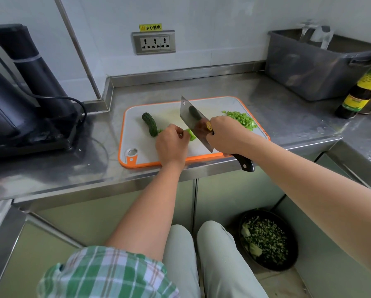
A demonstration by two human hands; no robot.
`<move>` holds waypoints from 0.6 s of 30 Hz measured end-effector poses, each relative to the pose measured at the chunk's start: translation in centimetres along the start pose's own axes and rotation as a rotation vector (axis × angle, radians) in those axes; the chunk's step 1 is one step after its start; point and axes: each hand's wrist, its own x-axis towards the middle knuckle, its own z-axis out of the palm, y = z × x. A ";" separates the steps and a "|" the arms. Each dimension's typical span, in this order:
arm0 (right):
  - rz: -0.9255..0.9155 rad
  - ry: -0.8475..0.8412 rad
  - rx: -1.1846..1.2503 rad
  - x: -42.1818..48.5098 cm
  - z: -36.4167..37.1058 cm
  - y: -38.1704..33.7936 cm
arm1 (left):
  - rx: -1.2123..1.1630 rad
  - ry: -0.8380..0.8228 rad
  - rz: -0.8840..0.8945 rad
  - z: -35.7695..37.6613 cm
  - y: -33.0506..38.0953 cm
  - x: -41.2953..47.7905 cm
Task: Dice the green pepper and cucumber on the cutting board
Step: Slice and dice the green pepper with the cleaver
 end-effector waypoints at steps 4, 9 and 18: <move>0.016 -0.043 0.014 -0.4 -0.8 -0.3 | 0.034 0.012 0.040 -0.1 0.1 -0.1; 0.051 -0.088 0.049 0.6 -0.6 -1.0 | 0.056 0.014 0.073 0.0 0.1 -0.1; 0.030 -0.086 -0.013 0.1 0.0 -0.9 | 0.062 -0.002 0.086 0.1 0.0 0.0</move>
